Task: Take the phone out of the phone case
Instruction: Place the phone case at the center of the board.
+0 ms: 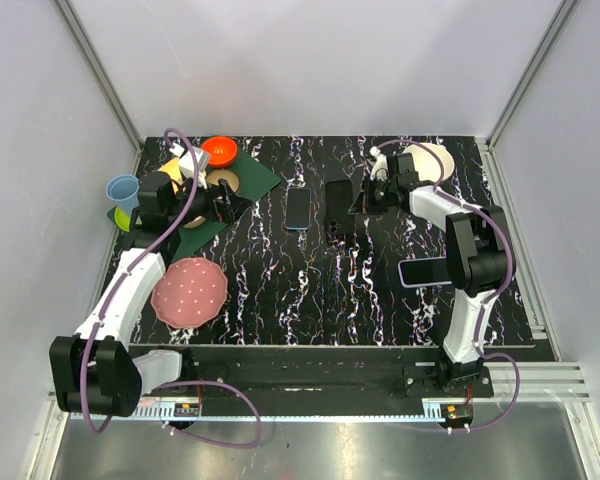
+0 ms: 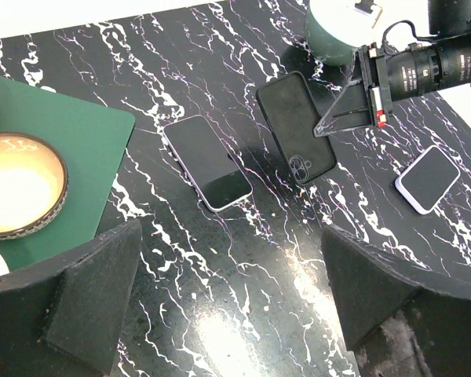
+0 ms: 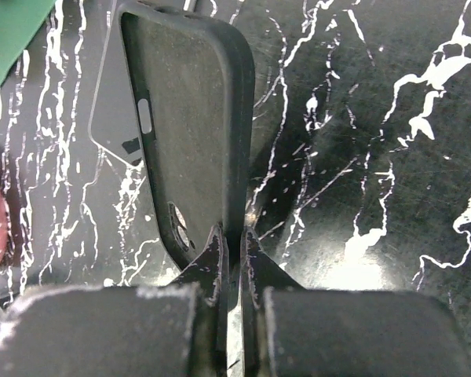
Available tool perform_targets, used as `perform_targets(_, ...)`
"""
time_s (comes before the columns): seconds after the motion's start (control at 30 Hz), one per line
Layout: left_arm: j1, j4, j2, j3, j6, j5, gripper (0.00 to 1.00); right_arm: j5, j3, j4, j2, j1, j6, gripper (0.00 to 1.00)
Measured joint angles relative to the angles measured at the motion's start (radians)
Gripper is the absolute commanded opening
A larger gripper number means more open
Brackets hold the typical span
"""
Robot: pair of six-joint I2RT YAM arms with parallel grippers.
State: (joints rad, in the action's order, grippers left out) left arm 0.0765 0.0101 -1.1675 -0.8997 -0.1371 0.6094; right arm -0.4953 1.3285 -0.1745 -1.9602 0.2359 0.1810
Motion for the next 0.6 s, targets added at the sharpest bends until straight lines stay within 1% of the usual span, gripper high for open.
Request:
perform_targets(0.23,0.0,-0.002,0.001,0.012,0.0,0.001,0.99,0.04,0.051,-0.037,-0.061,0.0,-0.005,0.0)
perform_targets(0.6,0.0,-0.008,0.0,0.032,0.0,0.001,0.99,0.039,0.131,-0.067,-0.153,-0.008,0.001,0.0)
